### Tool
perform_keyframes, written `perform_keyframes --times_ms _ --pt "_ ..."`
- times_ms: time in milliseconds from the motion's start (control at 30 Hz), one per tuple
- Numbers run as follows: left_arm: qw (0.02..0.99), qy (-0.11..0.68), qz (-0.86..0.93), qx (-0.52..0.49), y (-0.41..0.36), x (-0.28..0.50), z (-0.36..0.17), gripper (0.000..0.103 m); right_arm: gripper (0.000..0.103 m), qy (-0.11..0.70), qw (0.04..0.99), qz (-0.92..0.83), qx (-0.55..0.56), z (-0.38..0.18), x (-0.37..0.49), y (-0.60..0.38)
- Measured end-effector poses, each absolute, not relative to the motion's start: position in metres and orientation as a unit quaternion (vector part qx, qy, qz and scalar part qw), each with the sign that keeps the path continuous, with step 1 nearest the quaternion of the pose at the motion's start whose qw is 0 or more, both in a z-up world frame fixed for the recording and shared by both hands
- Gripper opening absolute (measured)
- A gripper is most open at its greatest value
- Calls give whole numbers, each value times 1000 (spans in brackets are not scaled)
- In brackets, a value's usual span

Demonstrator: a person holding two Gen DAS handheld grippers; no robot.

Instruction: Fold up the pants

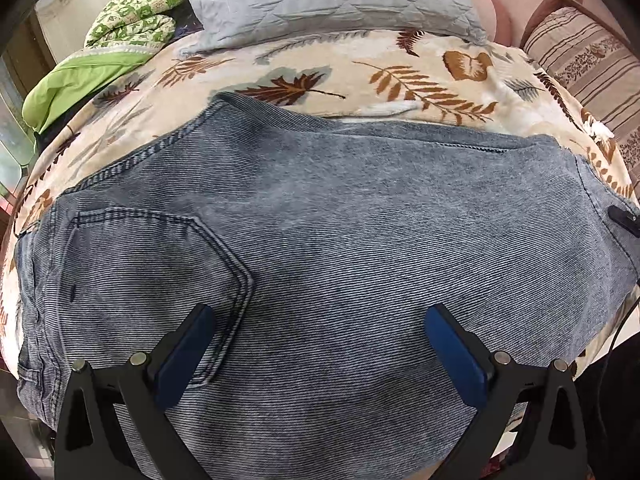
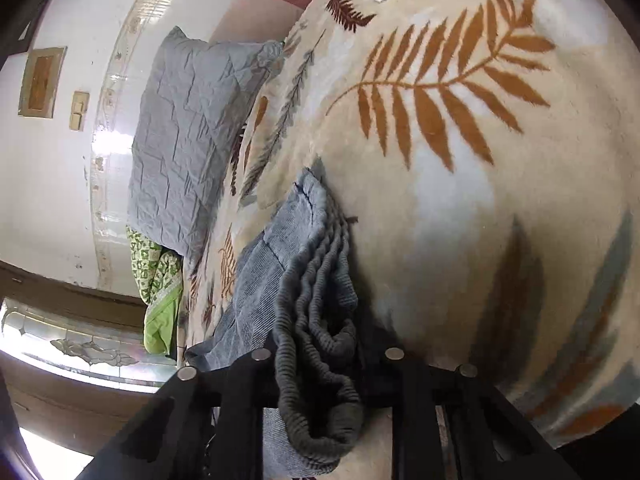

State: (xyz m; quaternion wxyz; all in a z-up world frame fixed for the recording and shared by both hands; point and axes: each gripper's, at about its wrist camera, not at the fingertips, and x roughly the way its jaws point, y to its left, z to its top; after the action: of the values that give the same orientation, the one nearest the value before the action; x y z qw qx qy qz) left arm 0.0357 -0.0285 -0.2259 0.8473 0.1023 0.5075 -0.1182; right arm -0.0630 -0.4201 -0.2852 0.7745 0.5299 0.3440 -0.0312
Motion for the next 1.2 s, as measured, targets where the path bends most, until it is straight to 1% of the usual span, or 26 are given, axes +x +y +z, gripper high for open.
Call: perform_keyframes --times_ms 100,233,333,433,467,533,600,633,667,733,800,900,933,1000,1033,1067,1100,1133,1200 --pt "853 501 -109 98 -17 38 -219 103 19 319 822 -14 472 -251 -59 -405" --pt "864 489 -93 76 3 43 -202 103 19 302 875 48 376 -203 -45 -353" --pt "876 471 -81 65 18 44 -186 103 19 322 882 96 330 -189 -28 -309" --pt "886 455 -70 57 33 45 -173 103 19 352 872 149 305 -186 -7 -263" --pt "888 452 -66 55 37 45 -171 103 21 363 867 162 299 -188 0 -248" --pt "890 449 -58 49 45 45 -168 103 26 404 848 182 293 -200 14 -220" --pt "889 452 -52 44 51 46 -169 103 42 480 808 192 284 -223 34 -188" --pt "888 455 -50 41 55 47 -170 103 59 502 793 196 284 -231 38 -179" --pt "888 456 -48 40 57 46 -171 103 60 504 789 208 284 -236 40 -170" --pt "887 458 -46 38 60 45 -173 103 60 490 797 228 267 -229 36 -165" --pt "886 460 -50 35 59 44 -174 103 60 456 803 251 289 -217 26 -180" --pt "882 466 -69 34 45 43 -176 103 61 396 834 215 319 -207 8 -220" --pt "880 467 -80 41 34 41 -177 103 61 390 840 198 321 -209 6 -229" --pt "877 467 -101 58 14 35 -181 103 60 408 841 164 314 -221 8 -241" --pt "873 467 -116 82 -2 30 -188 103 57 426 837 152 309 -226 12 -239" --pt "869 470 -118 104 -13 28 -195 103 44 457 827 140 297 -237 14 -240" --pt "856 485 -107 142 -27 27 -212 103 36 488 818 126 277 -249 19 -235" --pt "843 507 -95 154 -30 29 -224 103 28 490 822 120 264 -251 19 -232" --pt "845 514 -96 112 -20 30 -225 103 28 482 831 124 249 -241 18 -231"
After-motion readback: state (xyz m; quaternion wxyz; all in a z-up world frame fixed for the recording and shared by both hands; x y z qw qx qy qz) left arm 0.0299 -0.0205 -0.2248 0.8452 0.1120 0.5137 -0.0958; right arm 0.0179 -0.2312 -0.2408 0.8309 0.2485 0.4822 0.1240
